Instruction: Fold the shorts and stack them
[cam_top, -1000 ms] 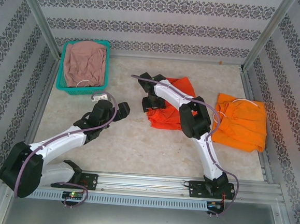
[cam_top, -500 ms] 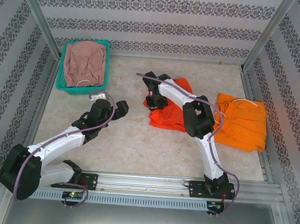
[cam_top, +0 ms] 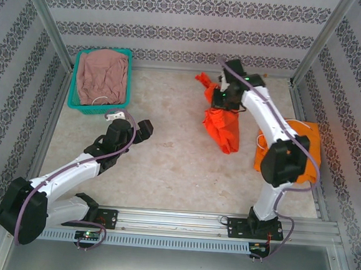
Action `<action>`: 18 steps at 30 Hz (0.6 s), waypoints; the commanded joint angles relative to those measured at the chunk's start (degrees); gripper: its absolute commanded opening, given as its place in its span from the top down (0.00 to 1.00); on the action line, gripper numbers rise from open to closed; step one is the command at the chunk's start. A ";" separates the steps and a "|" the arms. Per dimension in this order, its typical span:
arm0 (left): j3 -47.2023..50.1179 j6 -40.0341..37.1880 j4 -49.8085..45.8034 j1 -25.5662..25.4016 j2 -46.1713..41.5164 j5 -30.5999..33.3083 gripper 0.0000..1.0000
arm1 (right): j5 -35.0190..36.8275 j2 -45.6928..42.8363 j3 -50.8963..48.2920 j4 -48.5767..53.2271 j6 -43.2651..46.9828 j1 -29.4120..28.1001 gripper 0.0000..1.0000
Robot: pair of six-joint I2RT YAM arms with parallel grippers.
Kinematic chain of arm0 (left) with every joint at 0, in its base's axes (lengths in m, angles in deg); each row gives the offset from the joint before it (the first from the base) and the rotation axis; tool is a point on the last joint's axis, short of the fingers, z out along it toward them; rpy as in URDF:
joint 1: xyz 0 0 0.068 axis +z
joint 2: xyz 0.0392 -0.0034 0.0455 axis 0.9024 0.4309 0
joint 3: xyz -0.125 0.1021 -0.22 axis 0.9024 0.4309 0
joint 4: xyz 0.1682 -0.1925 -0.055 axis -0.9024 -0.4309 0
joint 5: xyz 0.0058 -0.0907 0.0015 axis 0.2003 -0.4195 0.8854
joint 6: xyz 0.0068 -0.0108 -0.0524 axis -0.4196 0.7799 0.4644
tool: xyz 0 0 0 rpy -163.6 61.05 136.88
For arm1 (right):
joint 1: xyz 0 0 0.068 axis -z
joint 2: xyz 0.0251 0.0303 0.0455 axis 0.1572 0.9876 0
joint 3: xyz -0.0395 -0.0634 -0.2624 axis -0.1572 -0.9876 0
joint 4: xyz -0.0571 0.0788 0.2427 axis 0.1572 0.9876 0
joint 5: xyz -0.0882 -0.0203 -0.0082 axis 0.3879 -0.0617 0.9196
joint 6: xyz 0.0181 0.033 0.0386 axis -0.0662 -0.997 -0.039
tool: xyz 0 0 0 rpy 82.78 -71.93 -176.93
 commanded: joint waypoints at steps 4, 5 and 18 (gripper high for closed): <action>0.57 0.74 1.35 1.04 -0.91 0.23 0.00 | -1.91 -7.34 -1.34 4.28 5.08 8.03 1.00; 0.59 0.78 1.36 1.04 -0.95 0.18 0.00 | -1.46 -8.34 -0.90 5.28 5.77 9.50 1.00; 0.06 0.64 1.10 1.09 -0.74 0.14 0.00 | 5.20 -17.92 3.49 10.60 12.79 20.94 1.00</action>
